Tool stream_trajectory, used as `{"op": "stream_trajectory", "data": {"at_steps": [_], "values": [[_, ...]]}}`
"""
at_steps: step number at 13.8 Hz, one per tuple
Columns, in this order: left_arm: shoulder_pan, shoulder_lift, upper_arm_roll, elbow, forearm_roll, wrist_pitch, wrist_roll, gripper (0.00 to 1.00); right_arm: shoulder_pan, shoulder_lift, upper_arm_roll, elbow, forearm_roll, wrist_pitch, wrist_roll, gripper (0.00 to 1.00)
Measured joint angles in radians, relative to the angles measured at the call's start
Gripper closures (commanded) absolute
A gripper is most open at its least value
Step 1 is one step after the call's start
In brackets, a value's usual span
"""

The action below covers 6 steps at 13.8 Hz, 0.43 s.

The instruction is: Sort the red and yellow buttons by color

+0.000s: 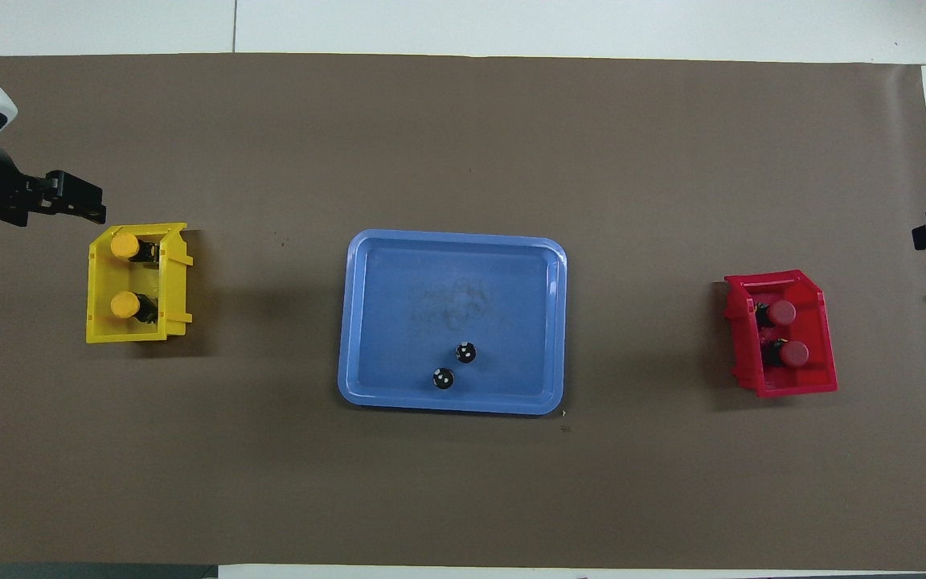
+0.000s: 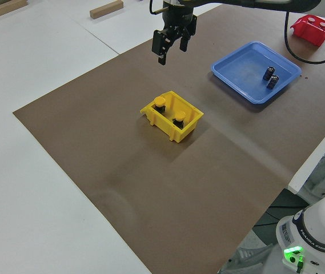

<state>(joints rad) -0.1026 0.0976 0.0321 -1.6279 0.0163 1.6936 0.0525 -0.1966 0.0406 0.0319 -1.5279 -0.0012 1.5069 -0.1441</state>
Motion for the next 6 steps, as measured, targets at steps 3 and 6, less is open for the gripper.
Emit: {"op": "stream_trajectory", "data": {"at_steps": [3, 6], "values": [[-0.025, -0.087, -0.003, 0.003, 0.005, -0.068, 0.036, 0.00, 0.039, -0.010, -0.032, 0.000, 0.000, -0.017, 0.029, 0.00], [-0.020, -0.130, 0.004, 0.003, 0.005, -0.138, 0.107, 0.00, 0.047, -0.015, -0.032, 0.000, -0.002, -0.028, 0.036, 0.00]]}}
